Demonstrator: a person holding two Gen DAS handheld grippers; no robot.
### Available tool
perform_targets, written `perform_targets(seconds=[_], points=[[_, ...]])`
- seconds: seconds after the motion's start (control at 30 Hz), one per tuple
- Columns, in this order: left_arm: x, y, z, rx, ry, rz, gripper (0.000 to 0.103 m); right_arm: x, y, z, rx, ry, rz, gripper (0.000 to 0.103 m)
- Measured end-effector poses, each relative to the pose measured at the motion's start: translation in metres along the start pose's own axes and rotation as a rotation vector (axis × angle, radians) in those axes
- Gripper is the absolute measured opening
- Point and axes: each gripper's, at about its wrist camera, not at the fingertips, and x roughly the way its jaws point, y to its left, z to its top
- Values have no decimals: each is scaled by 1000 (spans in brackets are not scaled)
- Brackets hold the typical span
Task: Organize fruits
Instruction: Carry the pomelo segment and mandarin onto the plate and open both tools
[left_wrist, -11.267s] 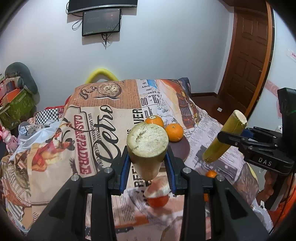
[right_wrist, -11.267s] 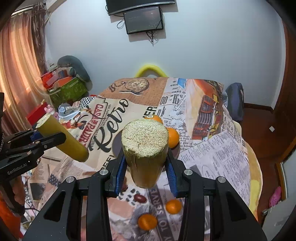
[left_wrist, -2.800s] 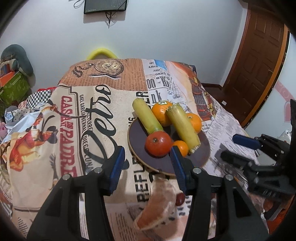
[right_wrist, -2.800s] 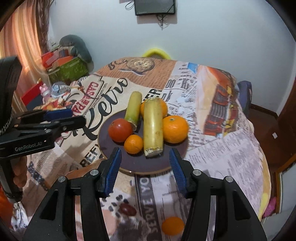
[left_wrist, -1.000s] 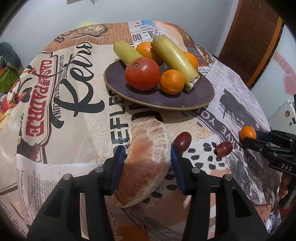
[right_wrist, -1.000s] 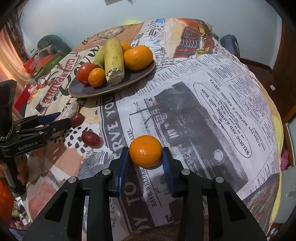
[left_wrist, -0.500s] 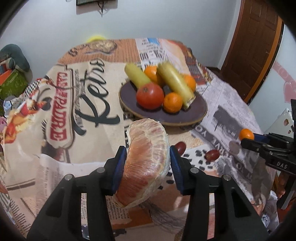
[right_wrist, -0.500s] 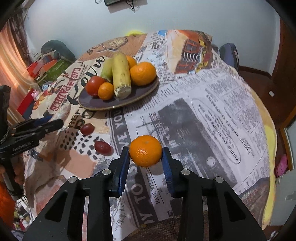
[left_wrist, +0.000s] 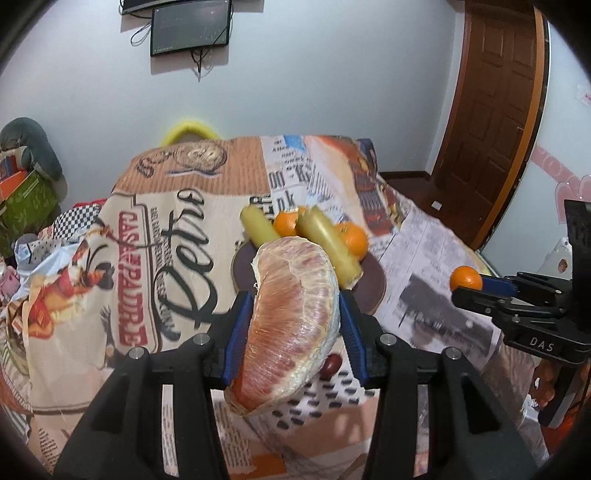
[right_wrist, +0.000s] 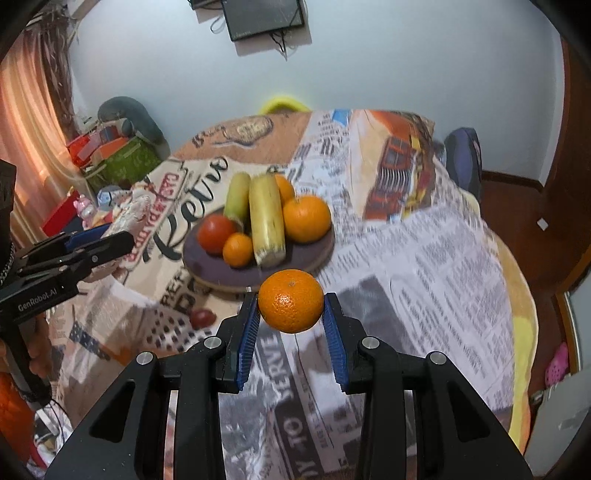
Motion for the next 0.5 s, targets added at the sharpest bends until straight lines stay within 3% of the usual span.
perform_targets(seconds=[0.5], points=[[39, -4, 28, 7, -23, -2, 47, 24, -5, 35, -21, -35, 6, 32]])
